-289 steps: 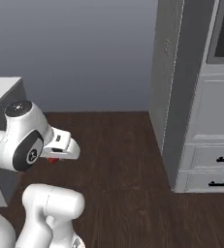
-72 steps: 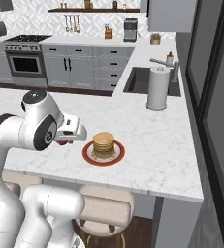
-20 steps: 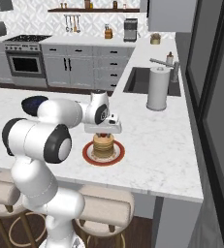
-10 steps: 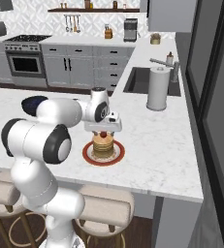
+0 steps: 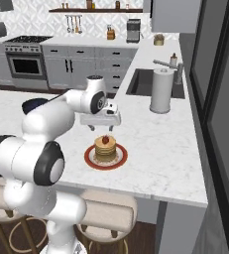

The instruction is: Take the strawberry from the fridge and place it on top of the pancake, located on the dining counter.

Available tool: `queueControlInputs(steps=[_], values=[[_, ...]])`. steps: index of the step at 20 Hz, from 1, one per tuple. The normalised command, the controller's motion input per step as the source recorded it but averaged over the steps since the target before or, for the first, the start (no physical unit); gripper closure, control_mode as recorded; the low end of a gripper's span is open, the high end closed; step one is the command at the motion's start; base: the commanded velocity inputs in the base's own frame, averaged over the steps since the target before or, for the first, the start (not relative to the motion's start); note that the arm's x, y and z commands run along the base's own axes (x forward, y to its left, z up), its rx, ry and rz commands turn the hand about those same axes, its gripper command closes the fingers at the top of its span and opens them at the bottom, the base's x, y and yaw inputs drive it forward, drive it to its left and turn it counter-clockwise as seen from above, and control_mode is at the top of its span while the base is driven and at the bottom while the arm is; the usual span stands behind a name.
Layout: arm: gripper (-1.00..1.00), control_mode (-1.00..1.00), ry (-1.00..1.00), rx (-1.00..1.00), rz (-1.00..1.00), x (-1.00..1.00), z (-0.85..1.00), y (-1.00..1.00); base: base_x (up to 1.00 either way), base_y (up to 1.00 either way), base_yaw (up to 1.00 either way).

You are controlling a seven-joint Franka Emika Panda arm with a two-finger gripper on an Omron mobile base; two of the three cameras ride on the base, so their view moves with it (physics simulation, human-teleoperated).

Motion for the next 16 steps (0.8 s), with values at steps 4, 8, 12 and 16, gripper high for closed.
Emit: queueControlInputs(steps=[4,8,12,16], values=[[-1.0,-1.0,-0.21,-0.01,0.0,-1.0,0.29,0.51,0.0,0.0,0.0],[-1.0,-1.0,-0.13,-0.04,0.0,-1.0,0.0,0.9,0.0,0.0,0.0],[-1.0,-1.0,-0.01,-0.01,0.0,-1.0,-0.13,0.94,0.0,0.0,0.0],[-1.0,-1.0,0.09,-0.05,0.0,-0.93,-0.38,0.71,0.0,0.0,0.0]])
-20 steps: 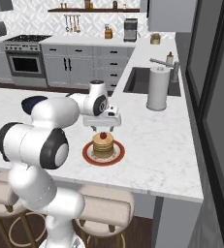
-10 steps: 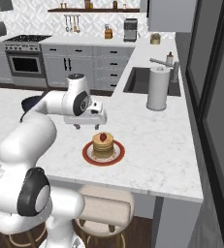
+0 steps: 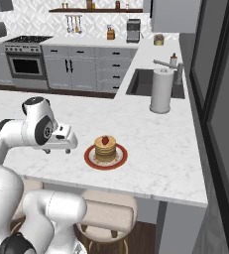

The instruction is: Take the strawberry from the fridge and place it on top of the pancake, located on the dining counter.

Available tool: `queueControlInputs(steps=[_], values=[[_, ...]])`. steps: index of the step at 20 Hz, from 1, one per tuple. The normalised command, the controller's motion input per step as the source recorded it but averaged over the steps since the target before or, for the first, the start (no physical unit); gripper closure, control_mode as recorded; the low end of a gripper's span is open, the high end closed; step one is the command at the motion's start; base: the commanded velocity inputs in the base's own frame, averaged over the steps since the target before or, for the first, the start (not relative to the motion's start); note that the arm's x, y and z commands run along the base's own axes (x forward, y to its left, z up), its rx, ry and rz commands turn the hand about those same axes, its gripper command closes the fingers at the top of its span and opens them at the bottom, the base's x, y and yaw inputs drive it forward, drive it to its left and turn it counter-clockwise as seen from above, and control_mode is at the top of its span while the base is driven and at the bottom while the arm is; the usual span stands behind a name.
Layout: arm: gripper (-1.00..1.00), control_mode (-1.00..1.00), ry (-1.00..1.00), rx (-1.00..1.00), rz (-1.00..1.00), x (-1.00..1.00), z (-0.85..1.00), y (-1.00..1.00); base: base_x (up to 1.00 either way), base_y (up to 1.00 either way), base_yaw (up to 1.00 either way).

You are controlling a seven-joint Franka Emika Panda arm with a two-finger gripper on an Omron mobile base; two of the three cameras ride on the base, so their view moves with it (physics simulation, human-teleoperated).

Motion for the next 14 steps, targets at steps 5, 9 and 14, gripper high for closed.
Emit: queueControlInputs(steps=[5,9,14], values=[[-1.0,-1.0,0.12,0.0,0.0,-0.24,-0.28,0.28,0.0,0.0,0.0],[-1.0,-1.0,0.02,0.0,0.0,0.0,-0.05,0.01,0.0,0.0,0.0],[-1.0,-1.0,0.01,0.0,0.0,0.0,-0.05,0.0,0.0,0.0,0.0]])
